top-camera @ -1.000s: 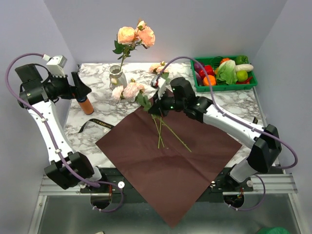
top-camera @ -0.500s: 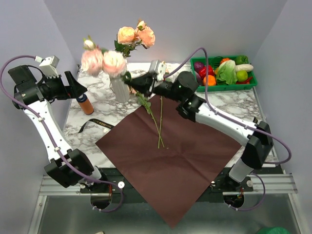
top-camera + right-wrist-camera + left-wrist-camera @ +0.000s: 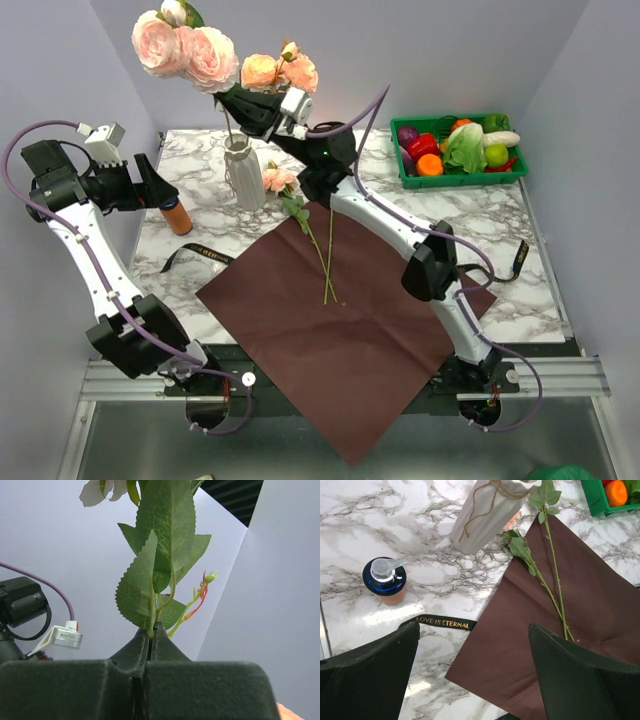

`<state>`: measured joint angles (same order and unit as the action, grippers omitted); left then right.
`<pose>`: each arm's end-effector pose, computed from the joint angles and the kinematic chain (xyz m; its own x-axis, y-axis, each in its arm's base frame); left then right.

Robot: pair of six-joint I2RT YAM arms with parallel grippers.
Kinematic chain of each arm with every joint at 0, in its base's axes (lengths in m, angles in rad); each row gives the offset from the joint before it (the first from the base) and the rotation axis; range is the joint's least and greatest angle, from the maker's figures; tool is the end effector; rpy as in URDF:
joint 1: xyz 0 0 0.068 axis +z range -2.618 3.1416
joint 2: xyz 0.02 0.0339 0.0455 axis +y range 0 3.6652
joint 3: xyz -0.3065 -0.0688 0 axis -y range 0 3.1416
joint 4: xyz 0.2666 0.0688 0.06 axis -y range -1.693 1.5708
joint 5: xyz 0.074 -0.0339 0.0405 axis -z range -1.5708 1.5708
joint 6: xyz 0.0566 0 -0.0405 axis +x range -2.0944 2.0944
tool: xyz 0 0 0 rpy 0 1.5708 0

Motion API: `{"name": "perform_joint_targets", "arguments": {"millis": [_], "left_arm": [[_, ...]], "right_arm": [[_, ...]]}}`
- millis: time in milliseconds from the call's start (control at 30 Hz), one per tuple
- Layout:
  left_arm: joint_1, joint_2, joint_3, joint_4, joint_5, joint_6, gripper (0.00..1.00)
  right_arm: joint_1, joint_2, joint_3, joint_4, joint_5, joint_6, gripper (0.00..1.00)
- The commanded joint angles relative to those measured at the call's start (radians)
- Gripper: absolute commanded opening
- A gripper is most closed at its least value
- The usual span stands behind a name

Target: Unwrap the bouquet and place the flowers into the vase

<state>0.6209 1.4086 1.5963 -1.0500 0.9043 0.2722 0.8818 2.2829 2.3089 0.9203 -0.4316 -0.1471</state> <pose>0.2635 0.1338 0.4419 -0.5797 -0.2103 -0.7872 0.2203 0.8897 -0.3999 0.3368 0.4462 0.5142 0.6357 0.5625 -0.5286 -0.7718 0.4763 -0.4214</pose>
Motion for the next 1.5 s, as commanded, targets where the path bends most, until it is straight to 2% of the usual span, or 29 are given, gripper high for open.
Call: {"name": "perform_joint_targets", "arguments": {"millis": [0,400,733,867,1000,1133,1167,1233,1267,1300,1367,1400,1467], "left_arm": [[0.011,0.041,0.036,-0.05,0.038,0.047,0.98],[0.01,0.076,0.077,-0.079,0.054,0.055,0.98],[0.011,0.084,0.116,-0.111,0.045,0.071,0.98],[0.01,0.09,0.119,-0.114,0.058,0.07,0.98],[0.01,0.089,0.119,-0.111,0.064,0.067,0.98],[0.01,0.084,0.12,-0.12,0.068,0.081,0.98],[0.01,0.081,0.117,-0.12,0.07,0.079,0.98],[0.01,0.078,0.116,-0.123,0.073,0.085,0.98],[0.01,0.075,0.113,-0.125,0.077,0.085,0.98],[0.01,0.073,0.111,-0.125,0.08,0.087,0.98],[0.01,0.067,0.102,-0.125,0.082,0.09,0.98],[0.01,0.064,0.099,-0.127,0.082,0.091,0.98],[0.01,0.055,0.091,-0.127,0.078,0.093,0.98]], "right_arm": [[-0.001,0.095,0.171,-0.023,0.019,-0.017,0.01],[-0.023,0.188,0.104,0.028,0.102,-0.046,0.01],[-0.05,0.262,0.213,-0.02,0.129,-0.031,0.01],[-0.064,0.236,0.15,-0.041,0.16,-0.009,0.01],[-0.064,0.236,0.147,-0.24,0.229,0.055,0.01],[-0.064,0.144,0.038,-0.443,0.211,0.102,0.02],[-0.064,0.127,0.002,-0.477,0.214,0.112,0.04],[-0.063,0.104,-0.014,-0.576,0.231,0.144,0.22],[-0.063,0.078,-0.037,-0.596,0.226,0.144,0.35],[-0.063,0.064,-0.054,-0.61,0.217,0.144,0.57],[-0.055,0.015,-0.086,-0.629,0.22,0.144,0.79],[-0.052,0.001,-0.104,-0.63,0.223,0.144,0.96],[-0.046,-0.008,-0.079,-0.681,0.231,0.139,1.0]]}}
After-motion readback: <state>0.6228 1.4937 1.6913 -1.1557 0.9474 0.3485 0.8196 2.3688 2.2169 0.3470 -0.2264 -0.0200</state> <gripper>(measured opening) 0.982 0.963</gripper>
